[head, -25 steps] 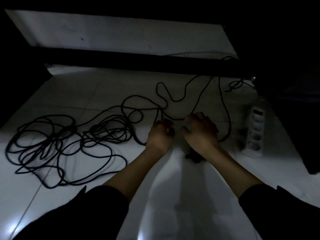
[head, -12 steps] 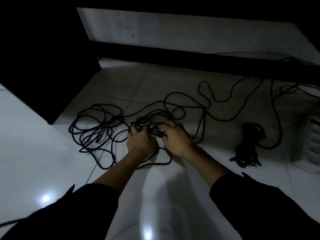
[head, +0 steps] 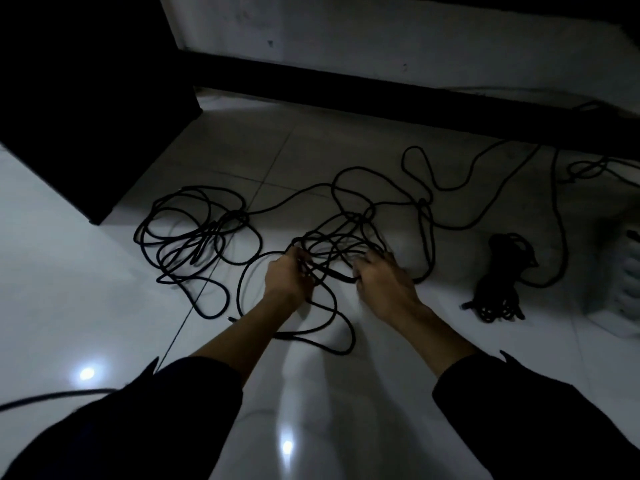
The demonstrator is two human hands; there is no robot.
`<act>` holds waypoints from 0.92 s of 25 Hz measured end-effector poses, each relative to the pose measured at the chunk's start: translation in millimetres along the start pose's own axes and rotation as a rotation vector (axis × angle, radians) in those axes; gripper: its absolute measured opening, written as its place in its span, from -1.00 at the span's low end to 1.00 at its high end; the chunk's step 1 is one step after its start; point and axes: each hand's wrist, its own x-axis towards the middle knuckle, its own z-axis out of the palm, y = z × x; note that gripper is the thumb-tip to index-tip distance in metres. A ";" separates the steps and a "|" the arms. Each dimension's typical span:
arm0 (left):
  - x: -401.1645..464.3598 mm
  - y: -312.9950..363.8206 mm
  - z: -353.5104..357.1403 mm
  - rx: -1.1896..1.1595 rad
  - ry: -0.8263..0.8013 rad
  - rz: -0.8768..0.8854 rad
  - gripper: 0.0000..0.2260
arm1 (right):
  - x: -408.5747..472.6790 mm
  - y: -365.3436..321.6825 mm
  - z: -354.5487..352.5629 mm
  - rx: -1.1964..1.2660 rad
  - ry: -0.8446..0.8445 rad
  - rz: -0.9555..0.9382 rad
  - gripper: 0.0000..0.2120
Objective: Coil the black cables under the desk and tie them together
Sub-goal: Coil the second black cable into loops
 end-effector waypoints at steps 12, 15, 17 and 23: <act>-42.0 25.5 -21.0 -0.027 -0.168 0.128 -0.86 | -63.2 36.3 -31.7 -0.132 -0.166 0.065 -0.73; -56.6 10.5 -30.8 0.204 -0.264 0.323 -0.89 | -75.5 18.6 -38.3 -0.127 -0.154 0.034 -0.71; -66.6 2.8 -32.8 0.354 -0.389 0.443 -0.84 | -83.0 5.8 -41.3 -0.045 -0.115 -0.086 -0.78; -91.7 -14.5 -25.0 0.719 -0.534 0.560 -0.69 | -118.7 -26.9 -27.1 -0.050 -0.413 -0.289 -0.73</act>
